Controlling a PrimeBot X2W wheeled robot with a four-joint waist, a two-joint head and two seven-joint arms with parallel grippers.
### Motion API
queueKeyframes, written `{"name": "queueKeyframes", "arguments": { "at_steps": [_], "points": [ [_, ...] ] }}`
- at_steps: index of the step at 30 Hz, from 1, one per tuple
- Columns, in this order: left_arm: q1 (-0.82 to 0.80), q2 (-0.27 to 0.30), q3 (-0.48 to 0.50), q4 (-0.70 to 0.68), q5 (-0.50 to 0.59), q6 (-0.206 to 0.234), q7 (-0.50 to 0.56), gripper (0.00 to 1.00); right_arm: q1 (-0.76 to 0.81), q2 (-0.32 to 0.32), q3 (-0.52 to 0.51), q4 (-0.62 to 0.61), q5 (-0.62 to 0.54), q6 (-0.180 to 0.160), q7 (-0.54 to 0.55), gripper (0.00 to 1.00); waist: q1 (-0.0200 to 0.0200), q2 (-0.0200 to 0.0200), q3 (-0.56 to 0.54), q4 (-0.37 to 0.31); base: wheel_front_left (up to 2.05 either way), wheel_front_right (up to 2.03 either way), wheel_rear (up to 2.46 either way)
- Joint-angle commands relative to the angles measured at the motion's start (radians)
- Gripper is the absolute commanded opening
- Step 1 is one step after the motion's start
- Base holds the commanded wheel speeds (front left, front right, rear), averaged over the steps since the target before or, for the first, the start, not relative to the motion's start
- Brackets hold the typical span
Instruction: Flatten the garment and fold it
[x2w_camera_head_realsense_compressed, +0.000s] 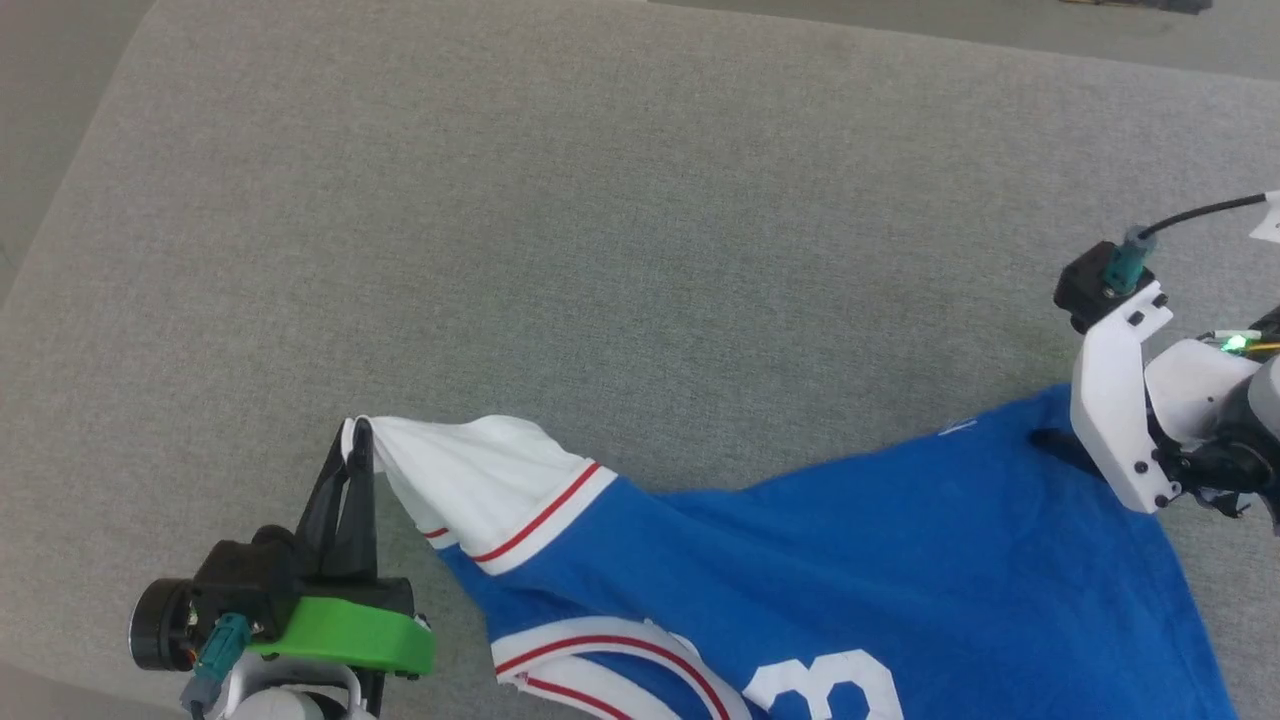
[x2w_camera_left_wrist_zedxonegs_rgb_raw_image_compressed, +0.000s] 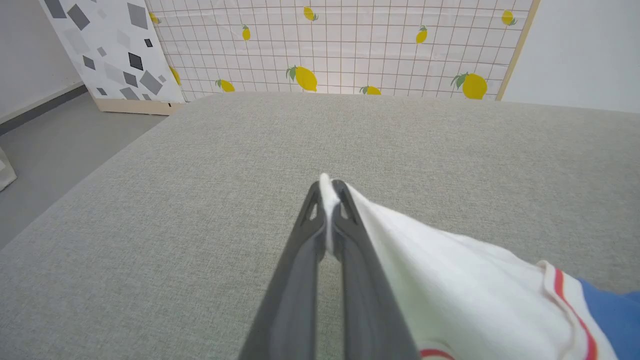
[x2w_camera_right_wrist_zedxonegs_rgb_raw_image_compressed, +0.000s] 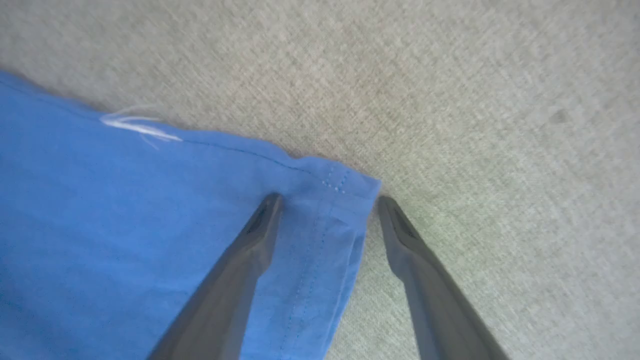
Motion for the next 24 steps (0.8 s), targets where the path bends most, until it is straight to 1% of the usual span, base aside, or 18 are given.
{"name": "queueKeyframes", "arguments": {
  "at_steps": [1,2,3,9,18,22,24],
  "points": [
    [-0.016,-0.003,0.004,0.0,-0.001,0.007,-0.004,0.0,0.031,0.012,0.041,0.024,0.017,-0.001,-0.007,1.0,0.0,0.0,0.002,0.002,0.0,0.0,0.0],
    [-0.014,-0.003,0.008,0.0,0.0,0.008,-0.004,0.0,0.032,0.008,0.056,0.027,0.026,-0.001,-0.015,0.44,0.0,0.0,0.0,-0.002,0.0,0.0,0.0],
    [-0.012,-0.003,0.012,0.0,0.001,0.008,-0.004,0.0,0.03,0.004,0.065,0.027,0.033,-0.001,-0.026,0.0,0.0,0.0,-0.002,-0.005,0.0,0.0,0.0],
    [0.001,-0.003,0.032,0.008,0.011,0.009,-0.004,0.0,0.011,-0.019,0.086,0.005,0.087,-0.001,-0.151,0.0,0.0,0.0,-0.04,-0.029,0.0,0.0,0.0],
    [0.037,0.004,0.065,0.005,0.022,0.001,-0.004,0.0,-0.003,-0.051,0.074,-0.074,0.095,-0.001,-0.485,0.0,0.0,0.0,-0.165,-0.099,0.0,0.0,0.0],
    [0.011,0.026,0.07,-0.014,0.031,-0.004,-0.004,0.0,-0.005,-0.052,0.039,-0.082,0.082,-0.001,-0.618,0.0,0.0,0.0,-0.217,-0.132,0.0,0.0,0.0],
    [-0.022,0.039,0.082,-0.028,0.03,-0.006,-0.004,0.0,-0.005,-0.043,0.014,-0.08,0.075,-0.001,-0.664,0.0,0.0,0.0,-0.239,-0.149,0.0,0.0,0.0]
  ]
}}
